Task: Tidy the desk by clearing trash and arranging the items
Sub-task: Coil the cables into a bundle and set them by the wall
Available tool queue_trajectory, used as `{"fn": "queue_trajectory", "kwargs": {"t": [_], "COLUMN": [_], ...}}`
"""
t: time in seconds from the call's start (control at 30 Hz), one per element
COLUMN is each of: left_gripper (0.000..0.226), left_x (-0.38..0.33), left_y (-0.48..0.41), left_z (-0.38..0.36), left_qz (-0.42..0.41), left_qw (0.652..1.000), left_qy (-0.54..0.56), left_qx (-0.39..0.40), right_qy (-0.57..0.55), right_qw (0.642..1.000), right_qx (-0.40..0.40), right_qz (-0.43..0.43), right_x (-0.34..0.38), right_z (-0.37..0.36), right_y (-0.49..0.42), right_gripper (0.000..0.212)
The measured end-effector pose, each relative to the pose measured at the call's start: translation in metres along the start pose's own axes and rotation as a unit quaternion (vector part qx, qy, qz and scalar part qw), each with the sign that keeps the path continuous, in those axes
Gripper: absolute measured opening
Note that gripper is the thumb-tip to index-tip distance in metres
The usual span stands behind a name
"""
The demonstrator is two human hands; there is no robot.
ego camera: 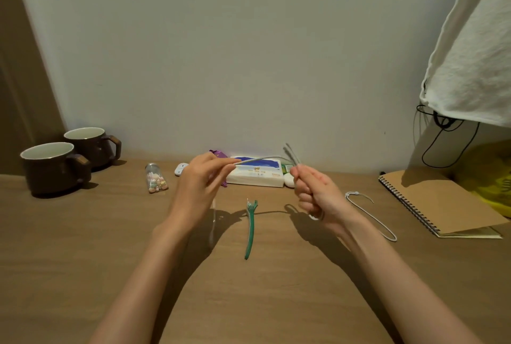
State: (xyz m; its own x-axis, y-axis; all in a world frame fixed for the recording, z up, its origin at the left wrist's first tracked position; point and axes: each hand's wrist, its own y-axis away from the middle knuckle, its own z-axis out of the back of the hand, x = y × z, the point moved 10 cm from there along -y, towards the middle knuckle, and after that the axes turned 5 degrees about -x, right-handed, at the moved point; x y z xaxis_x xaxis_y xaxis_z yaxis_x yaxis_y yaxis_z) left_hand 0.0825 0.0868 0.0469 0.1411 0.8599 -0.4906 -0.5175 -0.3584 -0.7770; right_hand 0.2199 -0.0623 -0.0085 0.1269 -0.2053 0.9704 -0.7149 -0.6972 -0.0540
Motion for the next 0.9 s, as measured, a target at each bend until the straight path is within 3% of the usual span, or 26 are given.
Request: {"fn": "queue_trajectory", "kwargs": {"t": [0.1,0.2,0.4,0.63,0.9], "left_gripper": [0.024,0.023,0.022,0.024,0.024], "left_x": [0.000,-0.006,-0.024,-0.030,-0.039], "left_y": [0.001,0.003,0.009,0.017,0.023], "left_z": [0.008,0.007,-0.017,-0.041,-0.052], "left_qz": [0.045,0.058,0.013,-0.036,-0.090], "left_qw": [0.997,0.995,0.999,0.998,0.990], "left_qy": [0.005,0.028,0.039,-0.021,-0.066], "left_qx": [-0.056,-0.073,-0.019,0.046,0.086], "right_qy": [-0.167,-0.222,-0.095,0.042,0.060], "right_qw": [0.985,0.972,0.986,0.993,0.993], "right_qx": [-0.031,-0.060,-0.135,-0.104,-0.077], "right_qz": [-0.021,-0.044,-0.037,-0.042,-0.071], "right_x": [0.005,-0.001,-0.012,-0.012,-0.018], "right_z": [0.000,-0.007,-0.005,-0.008,-0.013], "right_y": [-0.002,0.000,0.003,0.006,0.009], "right_gripper": [0.022,0.017,0.020,0.020,0.019]}}
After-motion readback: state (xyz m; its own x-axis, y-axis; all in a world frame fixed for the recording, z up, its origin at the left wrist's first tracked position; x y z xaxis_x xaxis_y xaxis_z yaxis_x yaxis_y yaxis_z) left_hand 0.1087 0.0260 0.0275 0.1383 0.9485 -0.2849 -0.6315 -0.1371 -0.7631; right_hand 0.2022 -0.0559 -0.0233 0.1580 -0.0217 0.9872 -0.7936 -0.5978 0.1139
